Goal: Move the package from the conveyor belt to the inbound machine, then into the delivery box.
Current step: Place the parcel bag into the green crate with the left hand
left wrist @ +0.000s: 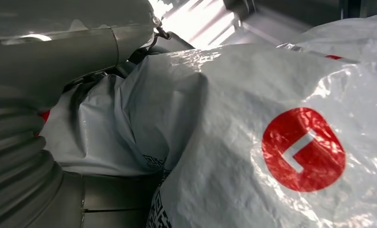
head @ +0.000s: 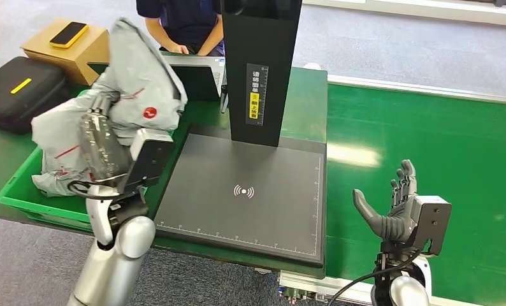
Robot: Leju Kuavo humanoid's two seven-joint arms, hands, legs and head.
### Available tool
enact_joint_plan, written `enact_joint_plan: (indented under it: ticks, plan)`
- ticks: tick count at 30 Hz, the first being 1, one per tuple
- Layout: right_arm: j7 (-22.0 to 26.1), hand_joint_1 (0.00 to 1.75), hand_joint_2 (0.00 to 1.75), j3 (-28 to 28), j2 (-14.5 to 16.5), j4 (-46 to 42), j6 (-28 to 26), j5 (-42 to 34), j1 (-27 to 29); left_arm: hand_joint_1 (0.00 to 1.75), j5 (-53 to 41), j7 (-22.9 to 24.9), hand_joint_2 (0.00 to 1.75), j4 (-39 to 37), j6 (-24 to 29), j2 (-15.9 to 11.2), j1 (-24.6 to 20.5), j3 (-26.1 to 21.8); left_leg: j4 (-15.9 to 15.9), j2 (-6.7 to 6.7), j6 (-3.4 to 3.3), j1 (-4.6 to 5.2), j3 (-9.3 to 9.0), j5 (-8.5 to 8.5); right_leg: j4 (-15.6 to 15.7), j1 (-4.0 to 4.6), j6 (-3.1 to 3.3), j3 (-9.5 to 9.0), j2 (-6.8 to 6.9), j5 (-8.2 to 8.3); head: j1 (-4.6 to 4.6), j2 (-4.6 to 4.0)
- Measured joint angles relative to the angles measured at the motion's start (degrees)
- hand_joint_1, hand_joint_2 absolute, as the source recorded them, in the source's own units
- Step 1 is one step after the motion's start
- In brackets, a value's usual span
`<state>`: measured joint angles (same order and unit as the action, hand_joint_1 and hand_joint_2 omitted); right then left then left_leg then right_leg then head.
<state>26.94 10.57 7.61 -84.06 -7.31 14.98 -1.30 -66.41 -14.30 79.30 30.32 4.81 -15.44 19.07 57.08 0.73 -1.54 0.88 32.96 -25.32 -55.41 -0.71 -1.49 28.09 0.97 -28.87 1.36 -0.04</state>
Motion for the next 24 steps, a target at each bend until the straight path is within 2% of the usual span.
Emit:
enact_joint_plan:
  ticks: [5, 10, 11, 13, 15, 17, 20, 24]
  plan:
    - [0.1, 0.00, 1.75, 0.4, 0.0, -0.5, 0.0, -0.3, 0.3, 1.75, -2.0, -0.2, 1.75, 5.0, 1.3, -0.4, 0.5, -3.1, 0.0, 0.00, -0.01, 0.01, -0.02, 0.01, 0.0, -0.02, -0.02, -0.03, 0.00, 0.02, 0.01, 0.00]
    - [0.2, 0.00, 1.75, 0.8, 0.1, -1.3, 0.0, -0.6, 0.7, 1.75, -10.0, 2.3, 1.75, 6.6, 6.5, -0.5, -0.3, -6.0, 0.0, 0.00, -0.01, 0.02, -0.02, 0.01, 0.0, -0.03, -0.04, -0.03, -0.01, 0.05, 0.01, -0.01]
    - [0.2, 0.00, 1.75, 0.8, 0.1, -1.4, 0.0, -0.6, 0.7, 1.75, -12.1, 3.8, 1.75, 6.7, 5.9, -0.5, -0.8, -6.9, 0.0, 0.00, -0.01, 0.02, -0.02, 0.01, 0.0, -0.02, -0.05, -0.03, 0.00, 0.05, 0.01, -0.01]
    - [0.2, 0.00, 1.75, 0.9, 0.1, -1.5, 0.0, -0.7, 0.7, 1.75, -16.0, 8.5, 1.75, 5.6, 1.1, -0.9, -2.9, -9.4, 0.0, -0.01, -0.01, 0.01, -0.05, 0.01, 0.0, -0.02, -0.05, -0.03, 0.01, 0.05, 0.01, 0.00]
    - [0.2, 0.00, 1.75, 0.9, 0.1, -1.5, 0.1, -0.7, 0.6, 1.75, -19.5, 14.9, 1.75, 1.3, -6.7, -1.8, -6.4, -12.0, 0.0, -0.02, 0.01, 0.01, -0.11, 0.04, 0.0, -0.01, -0.04, -0.05, 0.01, 0.05, -0.01, 0.00]
    - [0.3, 0.00, 1.75, 0.9, 0.1, -1.2, 0.1, -0.6, 0.2, 1.75, -21.7, 21.7, 1.75, -6.9, -13.4, -2.9, -11.3, -14.0, 0.0, -0.02, 0.07, -0.01, -0.14, 0.12, 0.0, 0.01, 0.02, -0.04, 0.02, 0.10, -0.01, -0.01]
    - [0.4, 0.00, 1.75, 0.7, 0.1, -0.4, -0.7, -0.6, -0.2, 1.75, -22.8, 29.7, 1.75, -21.9, -19.0, -4.7, -18.5, -15.8, 0.0, 0.04, 0.13, -0.04, -0.09, 0.21, -0.1, 0.03, 0.14, 0.01, -0.02, 0.19, -0.01, 0.00]
    - [0.6, 0.00, 1.75, 0.3, 0.2, 0.5, -2.1, -0.9, -0.4, 1.75, -22.8, 32.0, 1.75, -37.9, -23.9, -6.5, -26.0, -17.7, 0.0, 0.06, 0.13, -0.04, -0.01, 0.23, -0.2, 0.02, 0.14, 0.06, -0.04, 0.19, 0.01, 0.01]
